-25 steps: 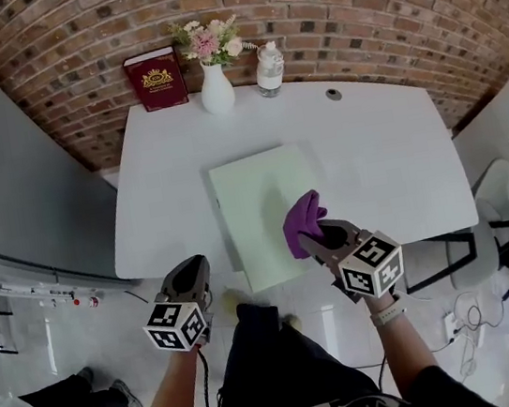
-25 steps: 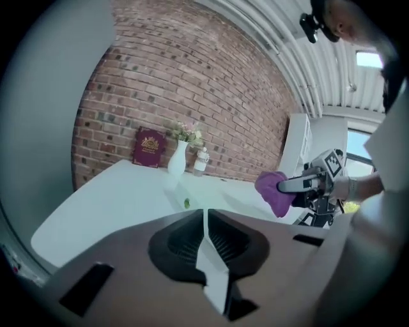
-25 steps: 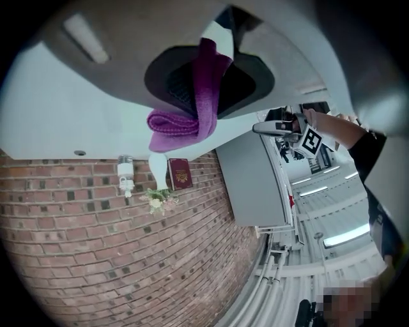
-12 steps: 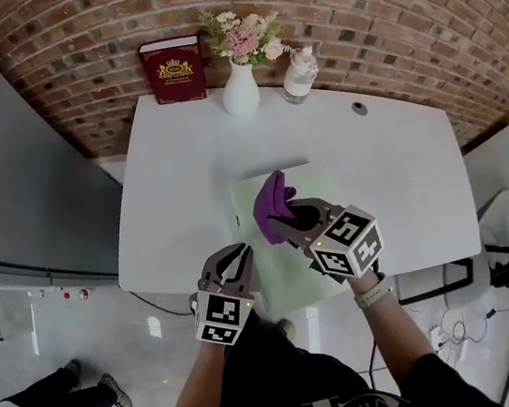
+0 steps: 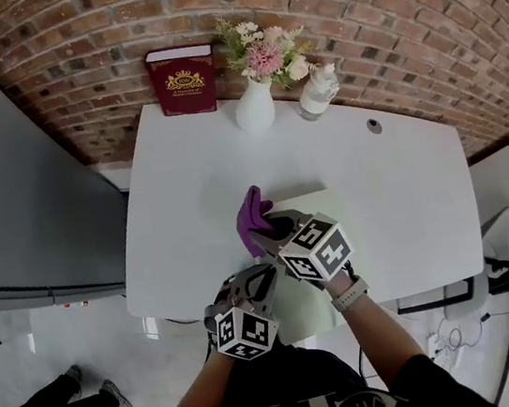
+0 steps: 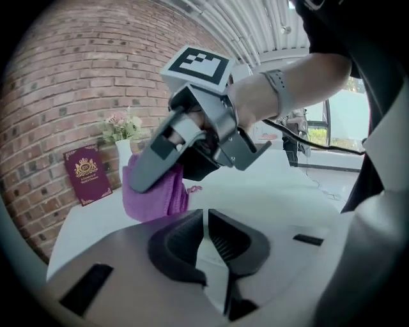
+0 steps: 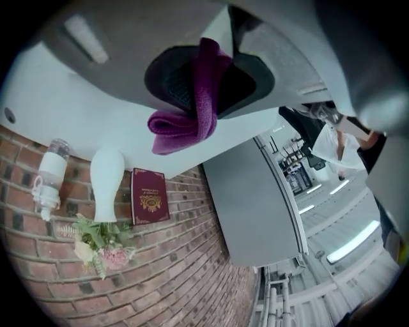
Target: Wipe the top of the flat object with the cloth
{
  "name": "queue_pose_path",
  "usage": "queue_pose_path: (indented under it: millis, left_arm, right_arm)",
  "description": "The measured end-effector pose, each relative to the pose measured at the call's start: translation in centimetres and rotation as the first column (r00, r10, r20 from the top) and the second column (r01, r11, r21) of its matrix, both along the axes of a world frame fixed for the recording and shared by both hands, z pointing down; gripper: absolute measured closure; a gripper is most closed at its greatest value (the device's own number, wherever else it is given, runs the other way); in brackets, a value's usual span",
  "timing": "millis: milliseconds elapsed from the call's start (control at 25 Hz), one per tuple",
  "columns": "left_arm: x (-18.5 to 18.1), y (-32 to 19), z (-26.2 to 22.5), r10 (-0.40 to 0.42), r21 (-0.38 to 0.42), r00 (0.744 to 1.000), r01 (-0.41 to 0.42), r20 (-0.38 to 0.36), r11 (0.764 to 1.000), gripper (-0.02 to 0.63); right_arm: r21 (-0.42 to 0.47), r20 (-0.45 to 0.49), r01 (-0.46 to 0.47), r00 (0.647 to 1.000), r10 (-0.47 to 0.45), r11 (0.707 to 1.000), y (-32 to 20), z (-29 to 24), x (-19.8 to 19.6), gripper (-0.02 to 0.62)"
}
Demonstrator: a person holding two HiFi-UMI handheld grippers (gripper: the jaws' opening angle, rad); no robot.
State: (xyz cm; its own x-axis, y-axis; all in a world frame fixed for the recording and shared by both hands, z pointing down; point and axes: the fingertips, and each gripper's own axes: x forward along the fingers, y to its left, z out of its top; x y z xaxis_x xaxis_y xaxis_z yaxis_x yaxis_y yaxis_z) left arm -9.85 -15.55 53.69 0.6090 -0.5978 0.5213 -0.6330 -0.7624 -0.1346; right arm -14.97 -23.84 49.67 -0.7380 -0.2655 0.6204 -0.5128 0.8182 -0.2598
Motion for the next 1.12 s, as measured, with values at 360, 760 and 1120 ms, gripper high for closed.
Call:
queue_pose_path:
  millis: [360,760,1120]
  left_arm:
    - [0.0,0.0,0.5,-0.014,-0.051,1.000,0.015,0.024,0.999,0.589]
    - [-0.2,0.1,0.7,-0.046,-0.043,0.996,0.049,0.076,0.998,0.595]
    - [-4.2,0.7,3.7,-0.205,-0.106,0.960,0.228,0.193,0.968,0.595]
  right_arm:
    - [0.094,-0.271,0.012,0.962,0.013,0.996,-0.7,3.0,1.8,0.528]
    - [0.140,-0.365,0.009,0.930,0.043,0.990,-2.4,3.5,5.2,0.528]
    - [0.139,-0.388,-0.099,0.910,0.146,0.985,-3.6,3.3,12.5,0.528]
